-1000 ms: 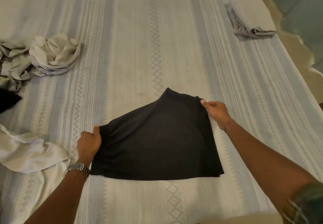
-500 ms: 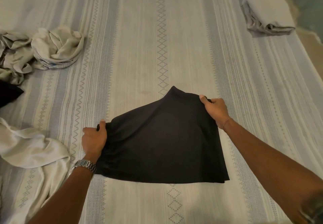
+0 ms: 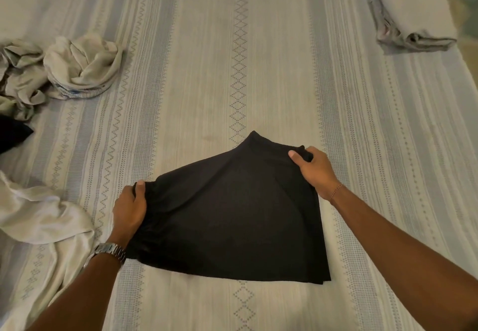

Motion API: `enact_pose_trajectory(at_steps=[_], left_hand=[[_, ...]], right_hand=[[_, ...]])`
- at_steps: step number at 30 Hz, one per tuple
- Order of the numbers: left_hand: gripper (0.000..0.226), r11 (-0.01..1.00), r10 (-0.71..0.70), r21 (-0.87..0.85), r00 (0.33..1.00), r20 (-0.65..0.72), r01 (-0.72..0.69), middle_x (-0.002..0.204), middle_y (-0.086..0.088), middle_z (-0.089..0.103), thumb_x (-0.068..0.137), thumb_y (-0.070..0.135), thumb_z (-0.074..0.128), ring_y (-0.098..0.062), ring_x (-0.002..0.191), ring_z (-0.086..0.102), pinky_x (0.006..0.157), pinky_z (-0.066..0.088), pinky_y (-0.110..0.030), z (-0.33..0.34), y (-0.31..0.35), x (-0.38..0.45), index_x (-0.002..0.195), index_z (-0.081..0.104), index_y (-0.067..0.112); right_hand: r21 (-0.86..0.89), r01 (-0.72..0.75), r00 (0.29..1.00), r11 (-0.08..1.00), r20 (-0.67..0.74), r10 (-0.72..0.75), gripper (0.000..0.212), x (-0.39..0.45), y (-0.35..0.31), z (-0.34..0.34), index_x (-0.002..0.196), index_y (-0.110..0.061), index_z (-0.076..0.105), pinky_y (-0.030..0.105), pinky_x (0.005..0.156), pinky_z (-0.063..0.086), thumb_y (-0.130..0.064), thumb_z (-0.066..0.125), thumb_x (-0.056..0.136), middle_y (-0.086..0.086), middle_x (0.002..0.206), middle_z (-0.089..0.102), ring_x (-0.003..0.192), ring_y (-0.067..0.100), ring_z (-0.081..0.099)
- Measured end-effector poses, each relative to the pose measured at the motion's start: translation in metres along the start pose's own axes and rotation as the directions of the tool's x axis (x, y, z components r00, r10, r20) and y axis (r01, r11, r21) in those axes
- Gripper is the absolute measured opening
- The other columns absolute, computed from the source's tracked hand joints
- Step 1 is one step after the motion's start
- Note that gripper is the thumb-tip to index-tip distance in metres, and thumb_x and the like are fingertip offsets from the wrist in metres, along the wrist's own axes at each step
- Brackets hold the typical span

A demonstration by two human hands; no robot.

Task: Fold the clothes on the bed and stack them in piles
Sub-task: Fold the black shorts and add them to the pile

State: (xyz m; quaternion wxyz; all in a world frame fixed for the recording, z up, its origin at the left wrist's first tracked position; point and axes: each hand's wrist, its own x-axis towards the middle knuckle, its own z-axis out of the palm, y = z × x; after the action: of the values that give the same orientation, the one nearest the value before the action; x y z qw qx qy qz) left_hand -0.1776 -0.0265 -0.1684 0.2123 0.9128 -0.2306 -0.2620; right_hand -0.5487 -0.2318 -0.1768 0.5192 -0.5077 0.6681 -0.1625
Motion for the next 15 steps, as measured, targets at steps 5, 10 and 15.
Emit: enact_pose_trajectory(at_steps=[5,10,15], left_hand=[[0.055,0.996,-0.011,-0.086,0.999,-0.039,0.008,0.122,-0.023,0.06,0.109,0.044,0.034,-0.038,0.113,0.057,0.099,0.042,-0.048,0.008,0.017,-0.009,0.126,0.055,-0.004],[0.048,0.994,0.036,-0.101,0.999,-0.039,-0.04,0.108,-0.013,0.058,0.109,0.043,0.035,-0.029,0.1,0.056,0.09,0.043,-0.043,0.035,0.059,-0.011,0.118,0.055,0.001],[0.049,0.99,0.073,-0.12,0.996,-0.054,-0.079,0.108,-0.008,0.057,0.109,0.046,0.031,-0.024,0.098,0.055,0.093,0.046,-0.042,0.067,0.101,-0.005,0.123,0.052,0.004]], right_hand=[[0.116,0.037,0.989,0.993,-0.144,-0.02,0.038,0.021,-0.001,-0.027,0.088,-0.007,0.063,0.022,0.064,0.048,-0.035,0.088,0.079,0.001,0.083,0.064,0.073,0.011,0.058],[0.113,0.06,0.968,0.992,-0.25,-0.03,0.039,0.053,-0.002,-0.07,0.081,-0.013,0.062,0.024,0.067,0.052,-0.032,0.094,0.069,-0.001,0.079,0.065,0.071,0.011,0.058],[0.099,0.119,0.951,0.988,-0.297,-0.085,0.039,0.085,-0.023,-0.107,0.077,-0.02,0.057,0.013,0.06,0.049,-0.034,0.093,0.07,-0.005,0.078,0.063,0.069,0.005,0.057]])
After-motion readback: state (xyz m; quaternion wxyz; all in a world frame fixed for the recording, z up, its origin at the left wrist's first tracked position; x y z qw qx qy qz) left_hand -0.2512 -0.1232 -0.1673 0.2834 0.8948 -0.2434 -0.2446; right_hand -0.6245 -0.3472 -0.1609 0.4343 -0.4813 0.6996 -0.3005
